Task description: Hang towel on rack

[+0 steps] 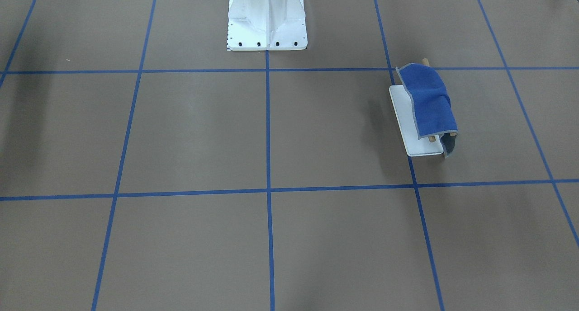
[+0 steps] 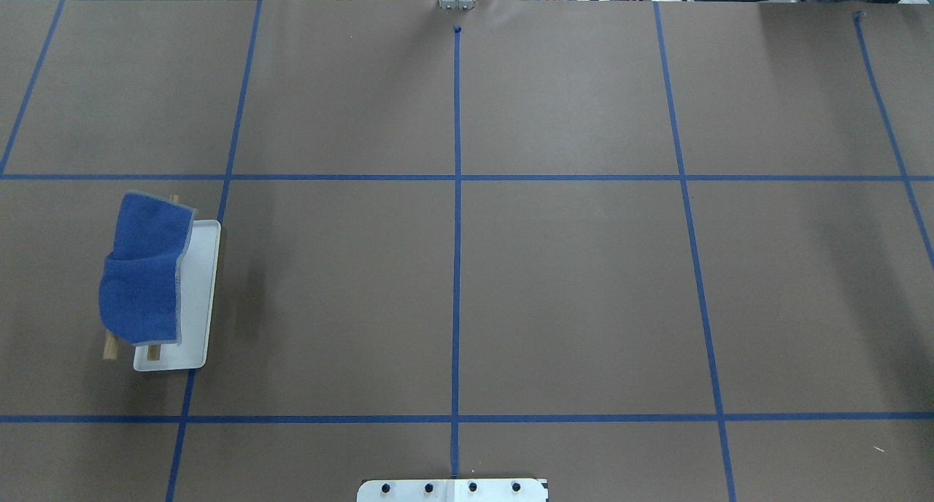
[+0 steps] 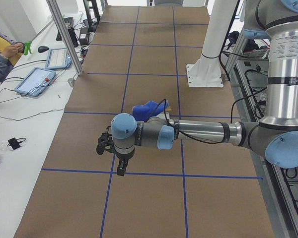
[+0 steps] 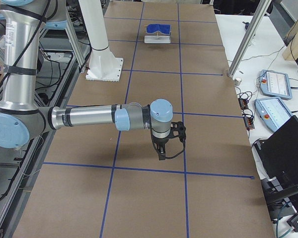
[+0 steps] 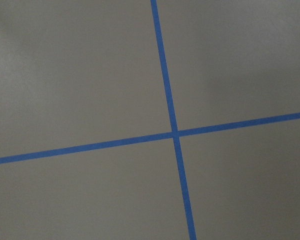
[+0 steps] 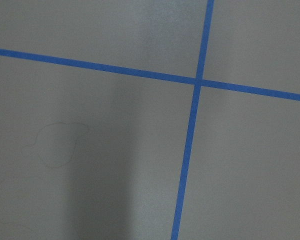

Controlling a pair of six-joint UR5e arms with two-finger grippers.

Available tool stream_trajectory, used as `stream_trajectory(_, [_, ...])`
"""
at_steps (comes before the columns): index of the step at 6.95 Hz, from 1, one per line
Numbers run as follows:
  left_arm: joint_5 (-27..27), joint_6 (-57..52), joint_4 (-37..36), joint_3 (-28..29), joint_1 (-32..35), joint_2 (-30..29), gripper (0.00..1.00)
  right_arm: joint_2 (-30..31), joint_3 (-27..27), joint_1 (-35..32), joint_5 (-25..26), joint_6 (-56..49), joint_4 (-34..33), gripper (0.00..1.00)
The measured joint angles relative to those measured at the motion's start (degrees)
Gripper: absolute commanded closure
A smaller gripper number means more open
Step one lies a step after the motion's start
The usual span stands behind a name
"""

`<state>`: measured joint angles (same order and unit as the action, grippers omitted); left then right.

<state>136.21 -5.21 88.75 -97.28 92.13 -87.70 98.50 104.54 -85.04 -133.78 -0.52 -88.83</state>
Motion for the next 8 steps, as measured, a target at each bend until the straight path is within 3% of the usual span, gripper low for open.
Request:
stream_trajectory(2, [0.49, -0.52, -4.83, -2.28, -0.09, 0.76, 0.02, -0.94, -0.11, 1.33, -0.16, -1.19, -1.94, 0.00])
stream_trajectory(5, [0.13, 0.26, -1.57, -3.97, -0.12, 1.66, 0.02, -4.80, 0.85, 0.89, -0.78, -1.46, -7.56, 0.00])
stream_trajectory(8, [0.61, 1.00, -0.85, -4.39, -0.18, 1.84, 0.02, -5.98, 1.42, 0.79, -2.03, -1.36, -8.56, 0.00])
